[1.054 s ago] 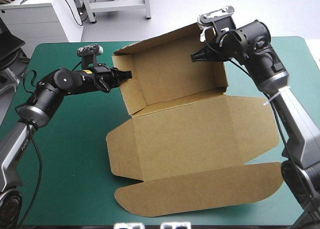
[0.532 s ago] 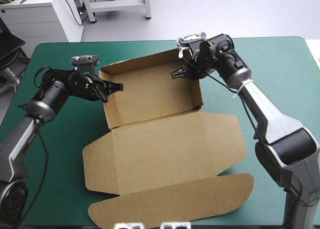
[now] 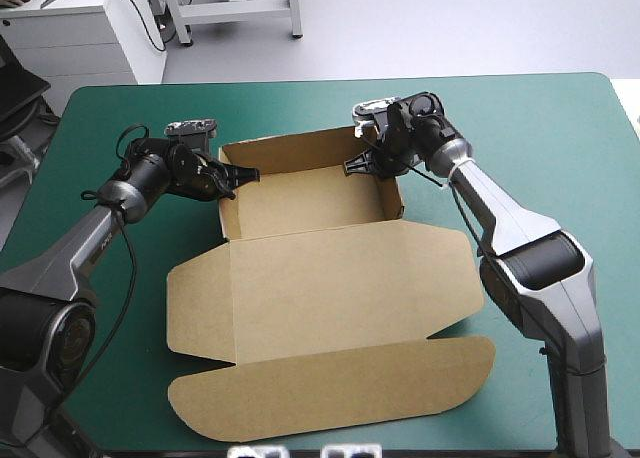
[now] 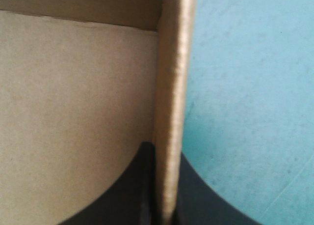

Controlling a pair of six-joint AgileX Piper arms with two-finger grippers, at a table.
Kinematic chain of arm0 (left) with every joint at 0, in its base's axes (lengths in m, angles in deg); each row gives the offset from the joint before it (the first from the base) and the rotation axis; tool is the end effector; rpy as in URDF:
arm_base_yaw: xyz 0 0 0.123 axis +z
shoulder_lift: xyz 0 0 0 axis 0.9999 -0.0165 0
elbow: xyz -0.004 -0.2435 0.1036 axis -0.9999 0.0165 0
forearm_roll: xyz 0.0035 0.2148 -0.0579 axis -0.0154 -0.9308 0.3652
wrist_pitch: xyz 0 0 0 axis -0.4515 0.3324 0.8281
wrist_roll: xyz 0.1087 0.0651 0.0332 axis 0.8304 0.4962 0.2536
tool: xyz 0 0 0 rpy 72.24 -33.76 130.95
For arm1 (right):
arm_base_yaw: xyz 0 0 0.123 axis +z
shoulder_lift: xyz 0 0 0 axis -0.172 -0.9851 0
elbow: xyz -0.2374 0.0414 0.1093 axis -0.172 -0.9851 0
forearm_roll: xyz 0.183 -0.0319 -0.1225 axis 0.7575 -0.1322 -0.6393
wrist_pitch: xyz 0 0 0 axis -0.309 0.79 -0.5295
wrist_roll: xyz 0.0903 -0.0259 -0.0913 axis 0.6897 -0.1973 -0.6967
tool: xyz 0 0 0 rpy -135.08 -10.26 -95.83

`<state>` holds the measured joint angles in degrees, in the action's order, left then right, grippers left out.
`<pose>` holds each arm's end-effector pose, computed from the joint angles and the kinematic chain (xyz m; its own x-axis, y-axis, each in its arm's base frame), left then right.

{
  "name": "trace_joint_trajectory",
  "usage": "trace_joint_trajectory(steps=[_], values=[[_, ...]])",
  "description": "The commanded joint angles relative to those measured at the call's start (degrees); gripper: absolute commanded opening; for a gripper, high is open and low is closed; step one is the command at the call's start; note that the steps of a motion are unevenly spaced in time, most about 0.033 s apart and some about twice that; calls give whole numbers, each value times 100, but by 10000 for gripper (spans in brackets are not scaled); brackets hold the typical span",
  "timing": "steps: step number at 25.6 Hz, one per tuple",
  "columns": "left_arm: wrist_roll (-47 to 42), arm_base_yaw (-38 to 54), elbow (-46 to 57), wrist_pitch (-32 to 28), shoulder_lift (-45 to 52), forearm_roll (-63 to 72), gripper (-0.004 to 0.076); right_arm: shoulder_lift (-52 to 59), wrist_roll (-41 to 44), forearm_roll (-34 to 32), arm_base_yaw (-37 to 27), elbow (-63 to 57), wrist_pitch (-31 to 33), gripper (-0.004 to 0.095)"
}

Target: Fold the box

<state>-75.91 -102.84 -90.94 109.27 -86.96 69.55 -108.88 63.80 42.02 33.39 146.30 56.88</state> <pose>0.3628 -0.0995 0.2169 -0.8752 -0.0467 -0.4814 0.0555 0.9790 -0.1960 0.4209 0.1795 0.2120 -0.8724 -0.2591 -0.4145 -0.2953 0.9551 0.0245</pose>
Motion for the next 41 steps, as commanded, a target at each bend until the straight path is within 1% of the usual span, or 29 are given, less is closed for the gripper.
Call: trace_joint_trajectory(steps=[1,4,6,8,10,11,12,15,16,21,26,32,36,39,41], values=[[172,-20,-5,176,54,34,-8,150,-341,-161,-93,79,188,-14],[172,-20,-5,49,54,291,-4,150,-427,-181,-142,79,222,-13],[201,-20,-5,35,54,437,2,150,-734,-90,-159,79,289,3],[215,-20,-5,35,54,487,25,150,-1046,-11,-183,102,496,137],[263,-20,-5,46,54,689,101,150,-1080,-11,-272,332,756,357],[305,-20,-5,46,54,753,130,150,-1080,-11,-284,446,820,404],[334,-20,-5,46,54,820,184,150,-1068,8,-329,650,849,460],[512,-20,-5,92,54,973,266,150,-1036,84,-355,1002,849,472],[539,-20,-5,138,54,998,306,150,-1087,151,-355,1093,849,472],[539,-10,-216,429,54,987,391,174,-1148,114,-364,1105,849,474],[539,-10,-751,853,54,954,397,191,-1134,151,-388,1105,849,474],[539,-10,-1234,1646,54,667,397,323,-1122,151,-388,1105,849,474],[539,-10,-1479,2042,54,657,397,523,-1109,114,-388,1105,849,474],[539,-10,-1775,2481,54,644,396,720,-1051,114,-388,1105,849,473],[539,-10,-2034,2909,54,644,380,907,-1034,151,-388,1105,849,471]])
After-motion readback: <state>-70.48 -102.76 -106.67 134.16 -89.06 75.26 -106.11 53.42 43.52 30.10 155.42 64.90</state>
